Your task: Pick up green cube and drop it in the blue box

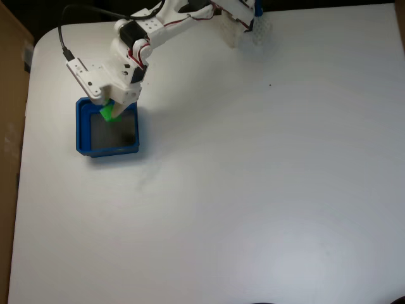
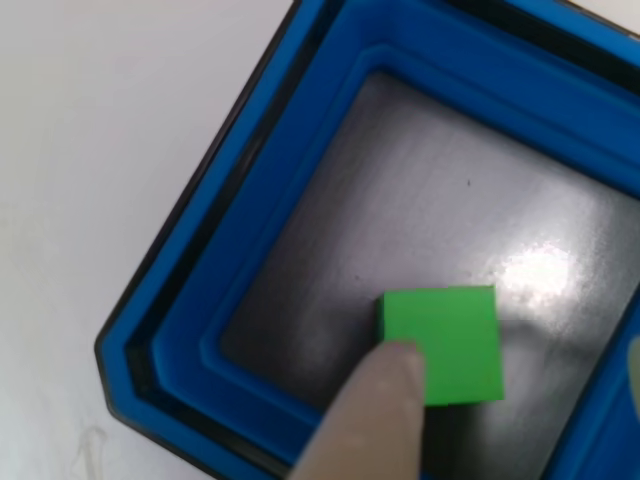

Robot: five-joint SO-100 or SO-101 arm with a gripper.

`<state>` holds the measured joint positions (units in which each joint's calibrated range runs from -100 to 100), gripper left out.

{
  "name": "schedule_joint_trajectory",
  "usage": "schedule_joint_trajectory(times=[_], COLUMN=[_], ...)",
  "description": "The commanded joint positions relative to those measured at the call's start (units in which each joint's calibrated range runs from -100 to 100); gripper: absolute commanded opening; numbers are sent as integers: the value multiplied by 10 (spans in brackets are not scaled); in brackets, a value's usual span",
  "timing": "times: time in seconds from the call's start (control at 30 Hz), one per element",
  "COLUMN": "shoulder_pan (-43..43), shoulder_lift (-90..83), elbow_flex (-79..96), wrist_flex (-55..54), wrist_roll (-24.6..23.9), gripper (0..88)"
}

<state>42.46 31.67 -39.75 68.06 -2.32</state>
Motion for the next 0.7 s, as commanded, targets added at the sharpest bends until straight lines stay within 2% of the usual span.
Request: schedule_joint_trajectory(times=[0.0, 0.4, 0.67], shoulder_pan=[5, 5, 4], shoulder_lift=[-9, -22, -119], elbow_flex=[-28, -28, 3], wrist_flex=[0, -4, -6], wrist_roll=[-1, 3, 1], gripper=[177, 174, 173])
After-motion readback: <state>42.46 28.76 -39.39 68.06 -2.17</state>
